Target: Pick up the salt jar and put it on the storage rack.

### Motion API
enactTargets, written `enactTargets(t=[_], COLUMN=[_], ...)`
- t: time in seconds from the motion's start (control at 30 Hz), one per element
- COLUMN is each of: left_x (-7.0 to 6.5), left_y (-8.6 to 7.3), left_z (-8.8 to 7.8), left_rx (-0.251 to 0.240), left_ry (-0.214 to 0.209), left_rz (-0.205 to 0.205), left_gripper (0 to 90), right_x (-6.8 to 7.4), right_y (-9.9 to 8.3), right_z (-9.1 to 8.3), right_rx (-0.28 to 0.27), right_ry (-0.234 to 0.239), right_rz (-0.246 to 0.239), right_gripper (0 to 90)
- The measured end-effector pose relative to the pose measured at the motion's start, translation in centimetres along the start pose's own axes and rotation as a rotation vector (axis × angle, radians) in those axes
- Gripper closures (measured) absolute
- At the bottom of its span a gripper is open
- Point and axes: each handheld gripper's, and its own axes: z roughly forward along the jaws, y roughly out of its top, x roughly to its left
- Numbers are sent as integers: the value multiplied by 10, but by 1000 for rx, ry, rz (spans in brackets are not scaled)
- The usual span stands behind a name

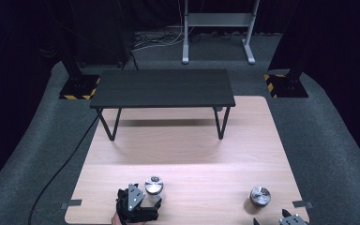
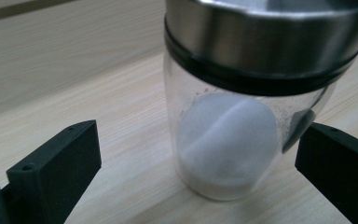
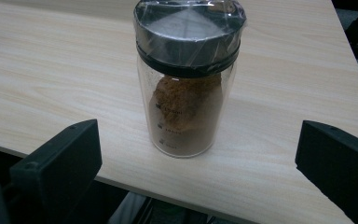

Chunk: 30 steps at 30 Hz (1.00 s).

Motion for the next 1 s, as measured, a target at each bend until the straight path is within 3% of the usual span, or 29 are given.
enactTargets(t=[0.53,0.7,1.0], left_x=[-3,0,-1], left_y=[8,4,7], left_z=[28,30,30], left_rx=[-3,-33,-23], left_ry=[-42,-61,-57], left_rz=[9,9,-2], left_gripper=[4,289,306], right_x=[0,0,0], right_y=[-1,-2,-1], right_z=[1,0,0], right_rx=[1,-8,-3], right_ry=[-2,1,-3], right_rz=[-7,-9,-9], right_gripper=[0,6,0])
